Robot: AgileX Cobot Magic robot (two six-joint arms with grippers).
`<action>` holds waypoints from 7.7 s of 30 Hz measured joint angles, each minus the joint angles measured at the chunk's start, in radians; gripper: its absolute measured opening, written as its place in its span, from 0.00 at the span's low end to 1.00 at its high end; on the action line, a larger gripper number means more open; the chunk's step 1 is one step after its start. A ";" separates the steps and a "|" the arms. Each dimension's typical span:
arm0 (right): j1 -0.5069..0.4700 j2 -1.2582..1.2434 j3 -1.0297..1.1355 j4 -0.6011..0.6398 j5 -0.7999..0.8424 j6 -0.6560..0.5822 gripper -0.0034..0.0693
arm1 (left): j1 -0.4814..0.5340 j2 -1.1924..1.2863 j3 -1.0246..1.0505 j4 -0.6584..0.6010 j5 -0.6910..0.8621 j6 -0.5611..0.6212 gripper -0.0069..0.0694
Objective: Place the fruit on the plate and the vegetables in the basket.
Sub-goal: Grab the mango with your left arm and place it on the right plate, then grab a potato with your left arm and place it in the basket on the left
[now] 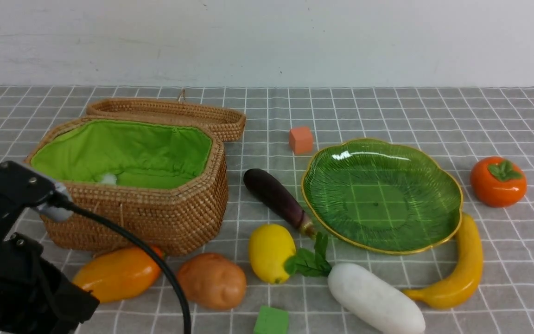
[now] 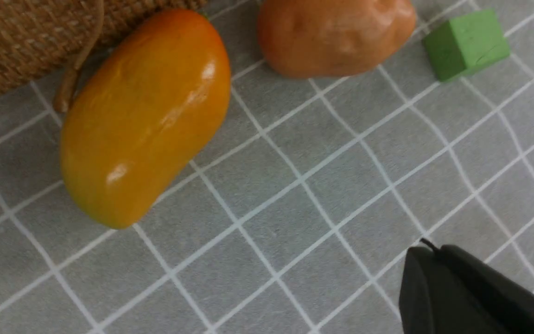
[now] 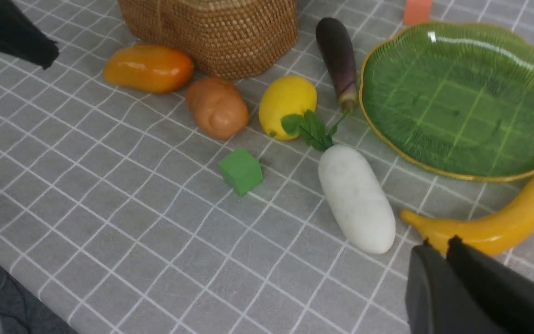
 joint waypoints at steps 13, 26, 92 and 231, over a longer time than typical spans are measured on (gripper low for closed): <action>0.040 0.000 -0.002 -0.018 -0.003 -0.024 0.14 | -0.173 0.157 -0.034 0.395 -0.284 -0.111 0.09; 0.057 0.000 -0.002 -0.038 -0.003 -0.024 0.15 | -0.173 0.370 -0.034 0.524 -0.450 -0.012 0.85; 0.057 0.000 -0.002 0.001 0.008 -0.023 0.17 | -0.173 0.539 -0.068 0.337 -0.431 0.458 0.78; 0.057 0.000 -0.002 0.483 -0.238 -0.223 0.21 | -0.231 0.486 -0.504 0.812 -0.231 -0.276 0.85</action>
